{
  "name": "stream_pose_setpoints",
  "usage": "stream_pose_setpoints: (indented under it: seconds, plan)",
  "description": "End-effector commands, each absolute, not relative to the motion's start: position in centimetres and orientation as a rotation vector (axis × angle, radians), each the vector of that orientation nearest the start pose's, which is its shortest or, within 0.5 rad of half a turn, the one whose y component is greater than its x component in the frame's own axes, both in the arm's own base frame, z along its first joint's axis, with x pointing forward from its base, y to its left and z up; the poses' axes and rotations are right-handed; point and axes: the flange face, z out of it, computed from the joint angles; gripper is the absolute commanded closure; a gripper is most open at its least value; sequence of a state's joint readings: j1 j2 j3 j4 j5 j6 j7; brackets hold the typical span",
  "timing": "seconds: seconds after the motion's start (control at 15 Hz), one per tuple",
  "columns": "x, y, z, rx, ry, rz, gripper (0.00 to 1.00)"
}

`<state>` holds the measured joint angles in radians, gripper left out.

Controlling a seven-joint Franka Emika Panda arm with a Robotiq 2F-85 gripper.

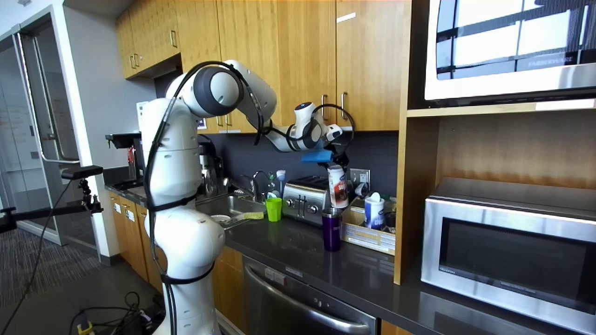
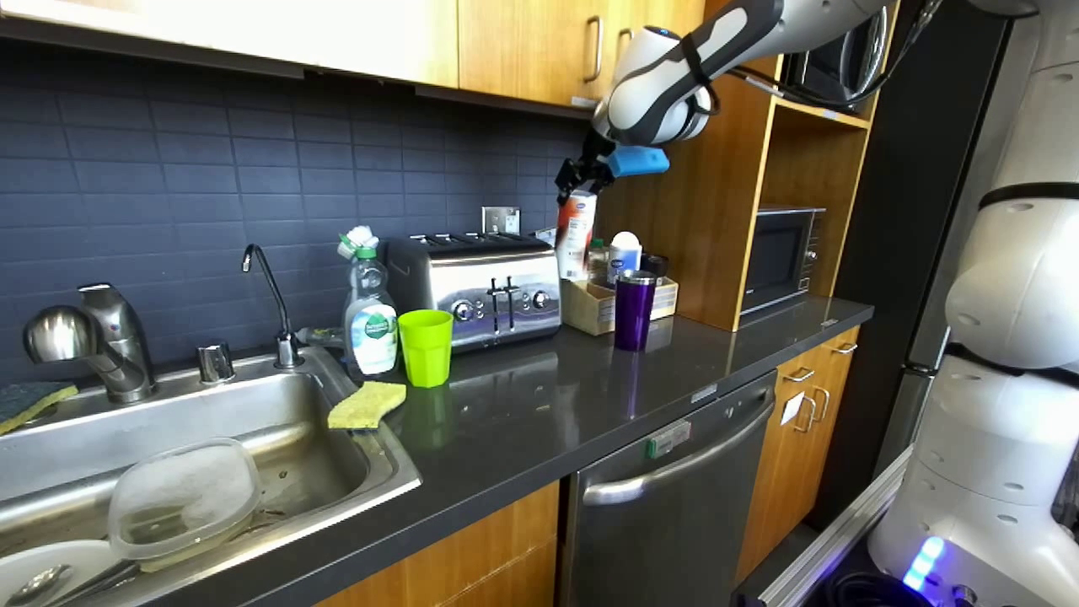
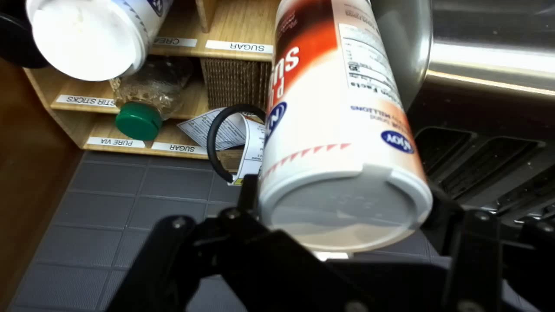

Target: Put the white object on the counter

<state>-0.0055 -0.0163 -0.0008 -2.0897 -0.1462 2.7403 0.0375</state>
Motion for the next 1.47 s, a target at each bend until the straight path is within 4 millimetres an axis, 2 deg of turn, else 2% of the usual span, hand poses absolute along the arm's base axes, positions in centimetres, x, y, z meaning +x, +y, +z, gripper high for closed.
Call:
stream_pose_setpoints:
  seconds: [0.0, 0.47, 0.87, 1.13, 1.4]
  plan:
    - [57.5, 1.3, 53.1, -3.029, -0.124, -1.115, 0.39]
    - [56.2, 0.1, 52.4, -3.167, -0.135, -0.940, 0.39]
    - [54.1, 0.7, 52.4, -3.159, -0.143, -0.809, 0.39]
    - [52.9, 0.9, 53.0, -3.096, -0.190, -0.823, 0.39]
    - [52.5, 1.0, 52.9, -3.052, -0.232, -0.802, 0.39]
